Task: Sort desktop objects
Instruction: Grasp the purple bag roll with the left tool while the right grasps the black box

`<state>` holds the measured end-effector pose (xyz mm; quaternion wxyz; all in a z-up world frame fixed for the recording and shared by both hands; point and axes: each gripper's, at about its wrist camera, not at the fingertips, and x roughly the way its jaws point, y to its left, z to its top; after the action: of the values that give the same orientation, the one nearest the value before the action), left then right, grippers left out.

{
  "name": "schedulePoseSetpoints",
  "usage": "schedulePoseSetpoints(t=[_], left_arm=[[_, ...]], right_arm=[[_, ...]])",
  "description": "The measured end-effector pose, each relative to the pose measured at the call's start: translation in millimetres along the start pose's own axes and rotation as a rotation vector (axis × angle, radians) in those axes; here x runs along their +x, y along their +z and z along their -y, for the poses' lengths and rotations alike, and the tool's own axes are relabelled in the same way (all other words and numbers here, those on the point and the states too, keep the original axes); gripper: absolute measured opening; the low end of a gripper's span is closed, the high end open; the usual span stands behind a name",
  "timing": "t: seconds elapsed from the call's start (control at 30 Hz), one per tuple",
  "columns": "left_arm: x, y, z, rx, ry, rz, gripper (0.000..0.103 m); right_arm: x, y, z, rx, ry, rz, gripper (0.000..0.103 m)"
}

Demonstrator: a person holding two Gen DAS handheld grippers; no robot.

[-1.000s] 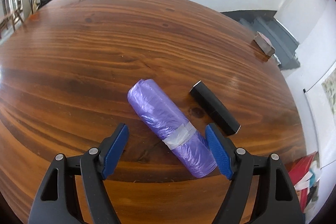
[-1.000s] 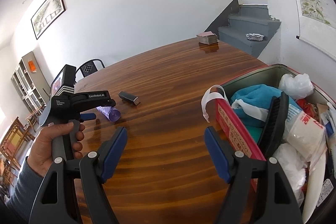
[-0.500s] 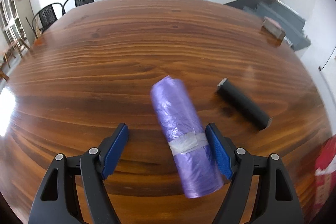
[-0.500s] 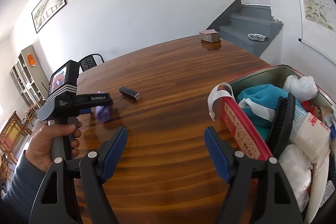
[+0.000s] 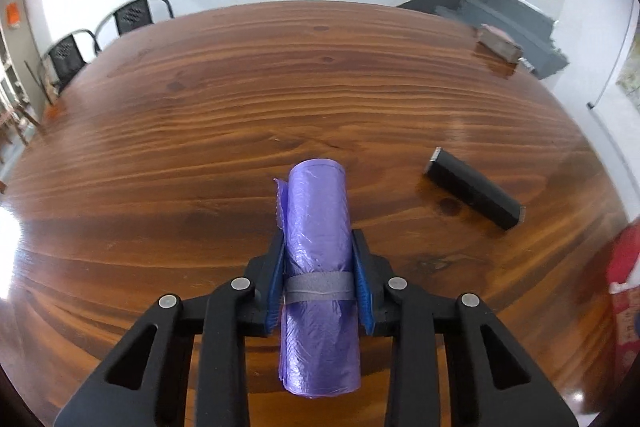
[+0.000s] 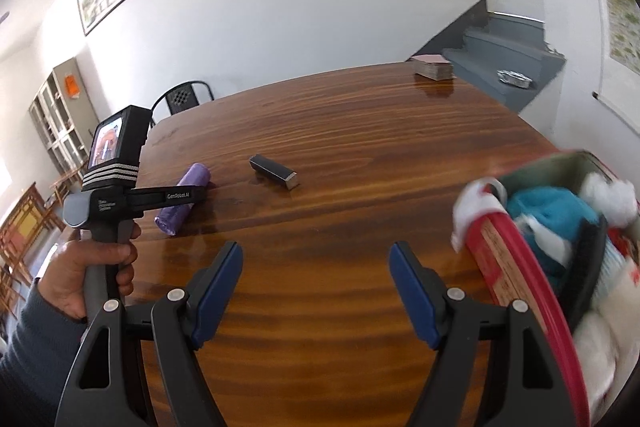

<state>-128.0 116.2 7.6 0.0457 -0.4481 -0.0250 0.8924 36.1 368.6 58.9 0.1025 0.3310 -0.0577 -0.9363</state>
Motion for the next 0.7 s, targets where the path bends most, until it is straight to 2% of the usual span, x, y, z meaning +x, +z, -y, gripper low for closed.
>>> schedulePoseSetpoints(t=[0.2,0.5,0.7], left_arm=[[-8.3,0.9,-0.8,-0.015,-0.022,0.011,0.033],[-19.9,6.9,-12.2,-0.041,-0.011,0.043,0.033],[-22.6,9.1,-20.4,-0.061,-0.015,0.046,0.033]], right_arm=[[43.8,23.0,-12.1,-0.039,0.046,-0.069,0.079],[119.3,54.5,-20.1,-0.069,0.058,-0.158,0.079],[156.7,69.2,-28.8,-0.120,0.051,-0.196,0.069]])
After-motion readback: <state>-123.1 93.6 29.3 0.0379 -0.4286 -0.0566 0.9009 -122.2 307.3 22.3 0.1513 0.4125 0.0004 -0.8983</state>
